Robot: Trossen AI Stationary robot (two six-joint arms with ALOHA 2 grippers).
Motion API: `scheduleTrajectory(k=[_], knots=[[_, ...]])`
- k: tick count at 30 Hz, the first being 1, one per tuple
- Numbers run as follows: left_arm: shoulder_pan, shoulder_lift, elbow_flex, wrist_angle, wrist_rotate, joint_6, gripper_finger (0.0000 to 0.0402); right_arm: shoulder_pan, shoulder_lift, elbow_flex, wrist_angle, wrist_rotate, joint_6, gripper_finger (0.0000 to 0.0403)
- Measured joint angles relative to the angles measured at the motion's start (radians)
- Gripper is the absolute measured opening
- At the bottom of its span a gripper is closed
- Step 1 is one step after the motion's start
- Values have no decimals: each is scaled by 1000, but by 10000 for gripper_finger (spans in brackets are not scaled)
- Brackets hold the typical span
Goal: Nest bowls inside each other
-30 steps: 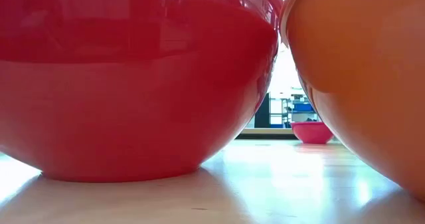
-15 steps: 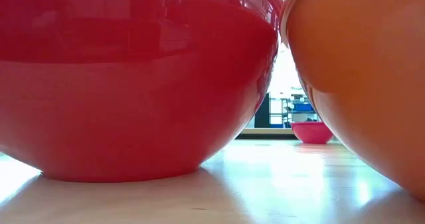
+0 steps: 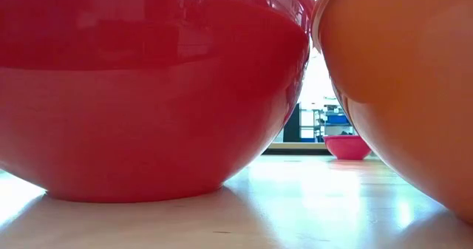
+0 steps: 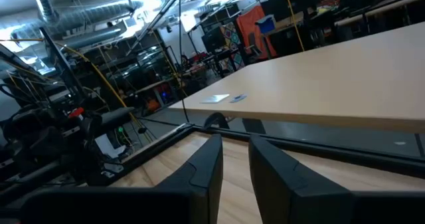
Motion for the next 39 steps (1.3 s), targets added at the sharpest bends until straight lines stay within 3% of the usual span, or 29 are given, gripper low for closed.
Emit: scheduleTrajectory(k=[24, 29, 34, 39], knots=[[0, 0, 0, 2, 0, -2, 116, 0, 0, 0, 0, 0, 0, 83], [0, 0, 0, 13, 0, -68, 116, 0, 0, 0, 4, 0, 2, 83], [0, 0, 0, 13, 0, -89, 116, 0, 0, 0, 83, 4, 19, 83], [4, 2, 0, 62, -2, -85, 116, 0, 0, 2, 259, -19, 141, 83]])
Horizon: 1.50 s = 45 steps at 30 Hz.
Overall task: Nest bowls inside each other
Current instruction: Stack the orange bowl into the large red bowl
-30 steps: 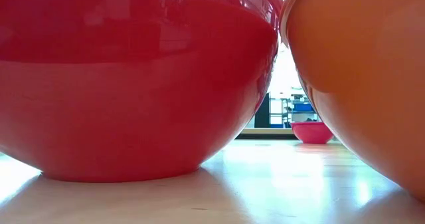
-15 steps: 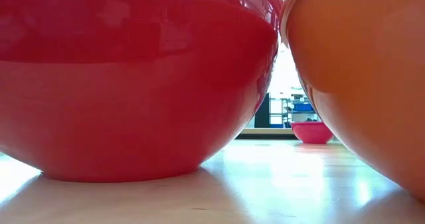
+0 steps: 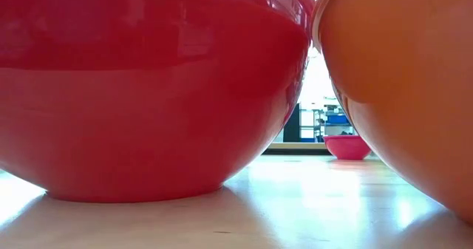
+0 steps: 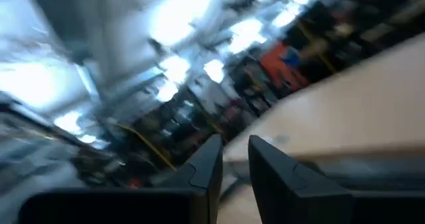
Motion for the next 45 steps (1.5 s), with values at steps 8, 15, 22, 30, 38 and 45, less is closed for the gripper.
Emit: scheduleTrajectory(k=[8, 15, 22, 30, 38, 45], knots=[[58, 52, 214, -247, -3, -63, 116, 60, 234, 318, -227, -274, -103, 74], [81, 210, 453, -544, 0, -59, 116, 164, 761, 772, -777, -217, -56, 73], [56, 294, 472, -550, 3, 6, 117, 302, 1220, 1143, -1122, -361, -30, 73], [58, 334, 472, -543, -133, 55, 137, 453, 1603, 1455, -1494, -518, 67, 73], [58, 333, 472, -463, -260, 129, 190, 517, 1766, 1518, -1517, -688, 179, 129], [59, 333, 472, -436, -260, 193, 196, 567, 1826, 1518, -1511, -634, 219, 221]])
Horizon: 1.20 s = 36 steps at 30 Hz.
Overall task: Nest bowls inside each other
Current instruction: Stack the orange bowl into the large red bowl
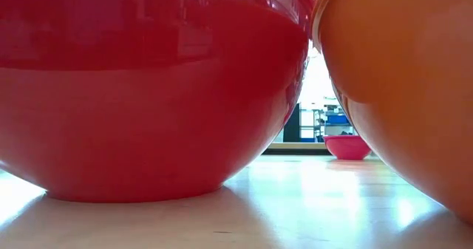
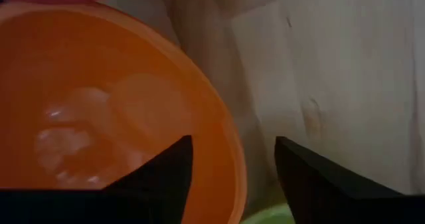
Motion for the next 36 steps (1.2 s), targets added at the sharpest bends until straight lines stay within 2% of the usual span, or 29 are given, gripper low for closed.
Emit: scheduleTrajectory(k=[5, 10, 13, 18, 22, 24, 29, 36], knots=[[0, 0, 0, 36, 0, 44, 196, 39, 44, -2, -1, 44, -12, 234], [0, 0, 0, 53, 0, 86, 196, 62, 99, -2, -3, 98, -27, 207], [0, 0, 0, 69, 0, 100, 196, 64, 131, -2, -2, 105, -27, 172], [0, 0, 0, 69, 0, 142, 196, 63, 156, -3, -7, 97, -28, 87], [0, 0, 0, 68, 0, 145, 196, 63, 133, 1, -14, 38, -32, 20], [0, 0, 0, 67, 0, 147, 196, 64, 120, 0, -16, 41, -20, 15], [0, 0, 0, 69, 0, 147, 196, 63, 72, -4, -53, 61, 10, 29], [0, 0, 0, 66, 0, 146, 197, 62, -65, -6, -110, 20, 40, 13]])
